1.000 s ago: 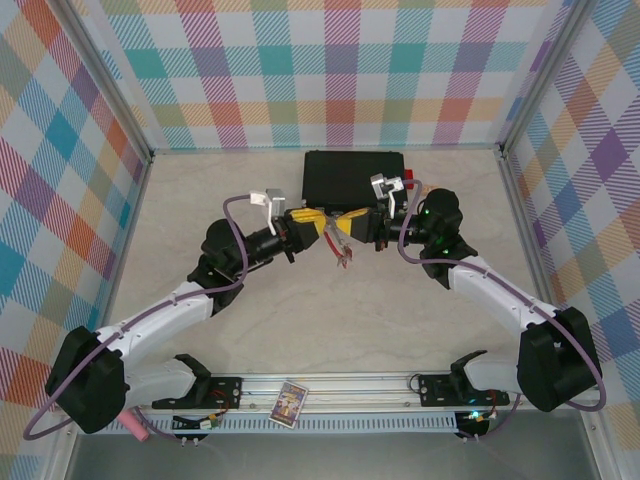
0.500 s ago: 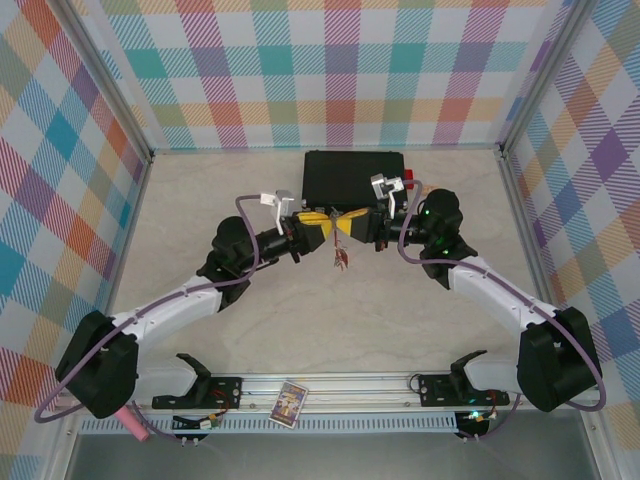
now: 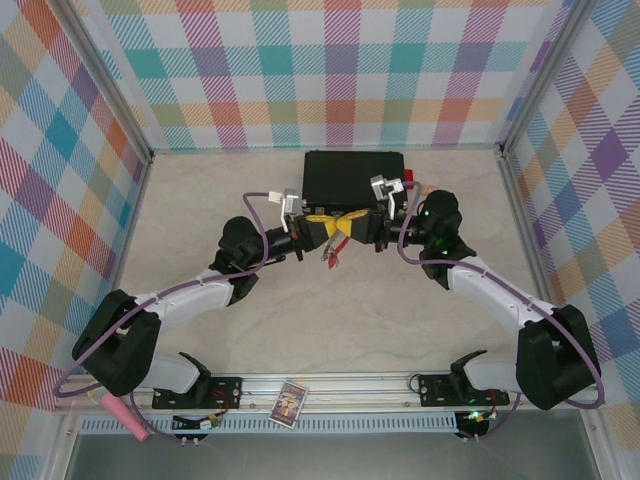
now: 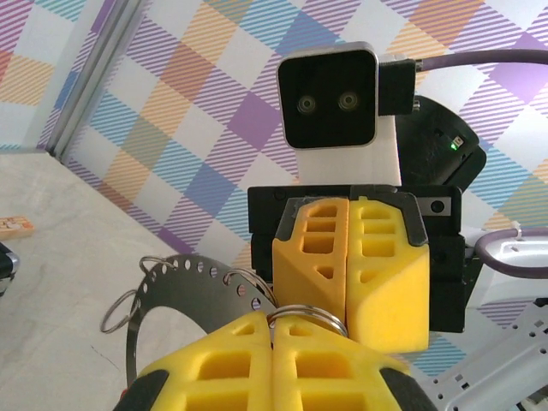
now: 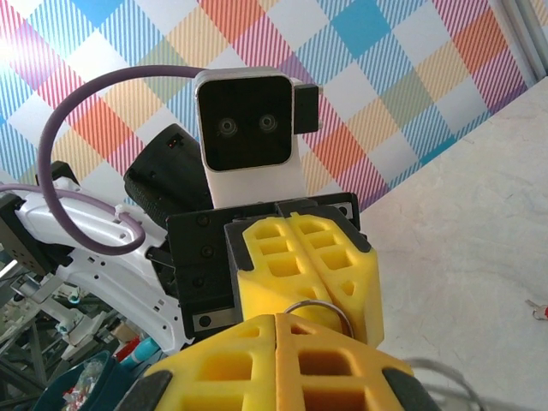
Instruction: Put the keys on the keyring
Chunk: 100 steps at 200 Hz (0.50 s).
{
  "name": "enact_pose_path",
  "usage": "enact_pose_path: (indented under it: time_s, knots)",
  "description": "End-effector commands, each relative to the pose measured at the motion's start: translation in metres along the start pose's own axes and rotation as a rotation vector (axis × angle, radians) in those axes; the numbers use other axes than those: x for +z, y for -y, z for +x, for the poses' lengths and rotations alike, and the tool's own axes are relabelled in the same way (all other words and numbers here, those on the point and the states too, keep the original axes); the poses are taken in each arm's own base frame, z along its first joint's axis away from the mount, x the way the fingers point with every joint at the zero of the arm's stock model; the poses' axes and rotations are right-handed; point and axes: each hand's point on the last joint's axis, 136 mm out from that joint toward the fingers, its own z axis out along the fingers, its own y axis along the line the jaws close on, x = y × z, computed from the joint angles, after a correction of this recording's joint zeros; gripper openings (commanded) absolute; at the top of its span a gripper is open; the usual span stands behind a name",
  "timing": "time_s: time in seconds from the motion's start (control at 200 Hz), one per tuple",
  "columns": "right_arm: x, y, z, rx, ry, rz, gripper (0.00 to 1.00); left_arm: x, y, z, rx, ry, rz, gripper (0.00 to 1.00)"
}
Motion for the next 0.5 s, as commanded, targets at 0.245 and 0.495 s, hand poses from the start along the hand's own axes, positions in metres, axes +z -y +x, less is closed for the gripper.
enact_pose_path:
  time_s: [0.245, 0.495]
  knots:
    - [-0.009, 0.015, 0.000, -0.010, 0.033, 0.061, 0.00, -0.015, 0.030, -0.024, 0.131, 0.059, 0.019, 0.00]
    - [-0.009, 0.018, 0.002, -0.006, 0.029, 0.071, 0.00, -0.015, 0.033, -0.026, 0.129, 0.057, 0.029, 0.00]
